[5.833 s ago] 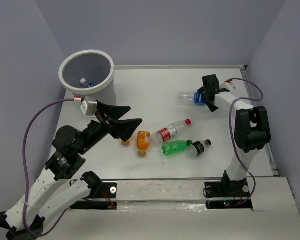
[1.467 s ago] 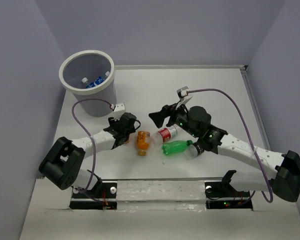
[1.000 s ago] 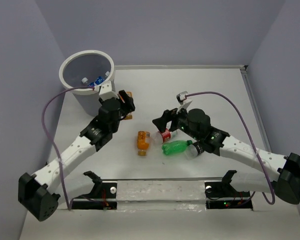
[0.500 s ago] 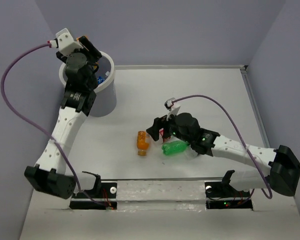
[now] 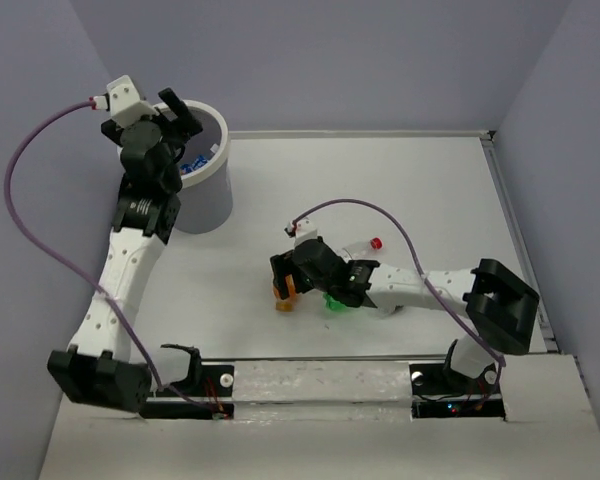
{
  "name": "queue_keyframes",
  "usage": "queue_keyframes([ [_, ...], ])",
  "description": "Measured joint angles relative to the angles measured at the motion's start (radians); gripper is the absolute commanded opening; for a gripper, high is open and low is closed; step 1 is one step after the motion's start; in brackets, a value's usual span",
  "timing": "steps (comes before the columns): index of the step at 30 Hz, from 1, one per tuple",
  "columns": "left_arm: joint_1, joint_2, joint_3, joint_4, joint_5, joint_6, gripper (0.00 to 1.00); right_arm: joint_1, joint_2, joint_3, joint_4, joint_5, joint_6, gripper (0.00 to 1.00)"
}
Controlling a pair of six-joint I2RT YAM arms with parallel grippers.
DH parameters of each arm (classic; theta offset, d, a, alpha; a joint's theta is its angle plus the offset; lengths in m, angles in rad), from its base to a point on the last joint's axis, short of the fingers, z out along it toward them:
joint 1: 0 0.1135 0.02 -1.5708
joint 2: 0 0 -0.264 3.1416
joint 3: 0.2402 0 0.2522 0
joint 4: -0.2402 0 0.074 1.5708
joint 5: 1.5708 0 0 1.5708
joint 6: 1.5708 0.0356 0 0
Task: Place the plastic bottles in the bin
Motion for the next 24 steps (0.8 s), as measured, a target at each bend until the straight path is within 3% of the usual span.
queue_keyframes([
  [4,-0.016,-0.253,-0.12,0.027,0.096,-0.058,0.99,0.0,0.081,0.067,-0.027,0.056,0.009,0.92],
  [8,-0.021,-0.542,-0.335,0.053,0.199,-0.138,0.99,0.0,0.163,0.139,-0.05,0.092,0.01,0.92],
  [16,-0.021,-0.832,-0.568,-0.059,0.272,-0.175,0.99,0.006,0.28,0.247,-0.118,0.138,0.011,0.88],
  [20,-0.021,-0.932,-0.612,-0.143,0.274,-0.17,0.99,0.019,0.346,0.311,-0.156,0.151,0.016,0.81],
  [21,-0.021,-0.948,-0.614,-0.153,0.278,-0.166,0.99,0.023,0.363,0.327,-0.162,0.15,0.019,0.72],
  [24,-0.026,-0.982,-0.628,-0.171,0.291,-0.151,0.99,0.035,0.395,0.359,-0.178,0.15,0.026,0.58],
])
